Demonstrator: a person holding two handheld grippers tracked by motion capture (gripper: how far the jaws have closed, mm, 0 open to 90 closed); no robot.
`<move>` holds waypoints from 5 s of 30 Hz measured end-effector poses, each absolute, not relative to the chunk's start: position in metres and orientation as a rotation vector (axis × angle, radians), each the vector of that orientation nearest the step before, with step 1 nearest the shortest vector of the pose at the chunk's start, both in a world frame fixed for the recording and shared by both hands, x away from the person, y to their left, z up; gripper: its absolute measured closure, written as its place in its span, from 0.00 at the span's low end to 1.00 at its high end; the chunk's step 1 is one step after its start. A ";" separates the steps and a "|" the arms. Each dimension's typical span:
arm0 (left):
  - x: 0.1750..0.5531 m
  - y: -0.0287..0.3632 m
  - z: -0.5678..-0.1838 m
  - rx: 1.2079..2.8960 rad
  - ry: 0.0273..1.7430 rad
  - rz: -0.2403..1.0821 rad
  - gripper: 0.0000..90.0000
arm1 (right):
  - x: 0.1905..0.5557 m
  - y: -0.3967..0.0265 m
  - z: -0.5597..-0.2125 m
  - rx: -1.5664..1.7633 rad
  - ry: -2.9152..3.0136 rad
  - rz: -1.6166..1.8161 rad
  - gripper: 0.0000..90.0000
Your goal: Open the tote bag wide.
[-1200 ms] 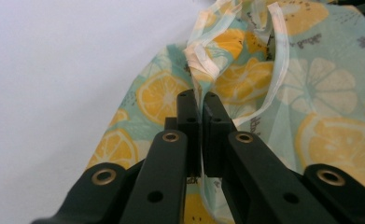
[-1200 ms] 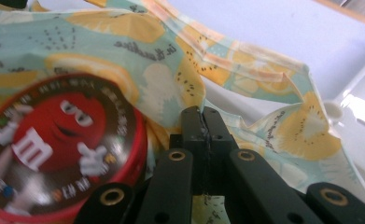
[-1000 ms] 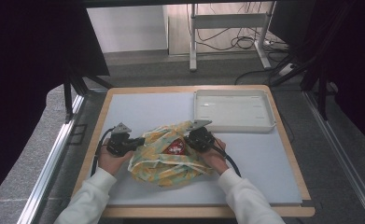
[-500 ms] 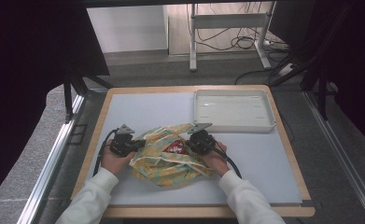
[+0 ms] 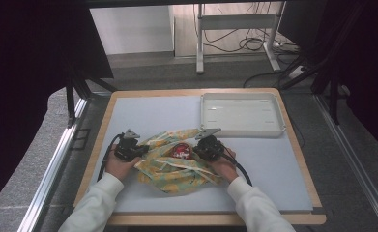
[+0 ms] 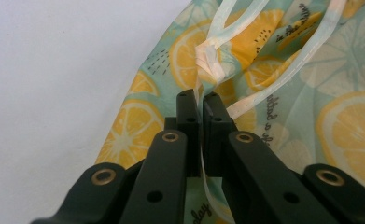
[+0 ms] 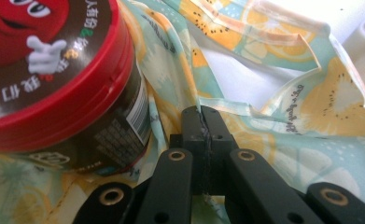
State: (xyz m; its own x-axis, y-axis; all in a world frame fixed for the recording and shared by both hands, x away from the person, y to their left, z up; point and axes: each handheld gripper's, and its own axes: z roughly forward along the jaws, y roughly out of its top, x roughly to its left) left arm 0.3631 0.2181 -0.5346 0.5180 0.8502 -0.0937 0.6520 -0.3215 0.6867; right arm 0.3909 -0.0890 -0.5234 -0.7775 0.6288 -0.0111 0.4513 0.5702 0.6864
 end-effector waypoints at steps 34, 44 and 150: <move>0.341 0.256 -0.491 1.819 1.187 0.402 0.32 | 0.374 -0.113 -0.487 0.907 2.350 1.252 0.49; 0.320 0.253 -0.469 1.833 1.082 0.354 0.70 | 0.354 -0.128 -0.464 0.904 2.343 1.325 0.55; 0.374 0.164 -0.526 2.158 1.100 0.155 1.00 | 0.298 -0.064 -0.531 0.689 2.846 1.115 0.99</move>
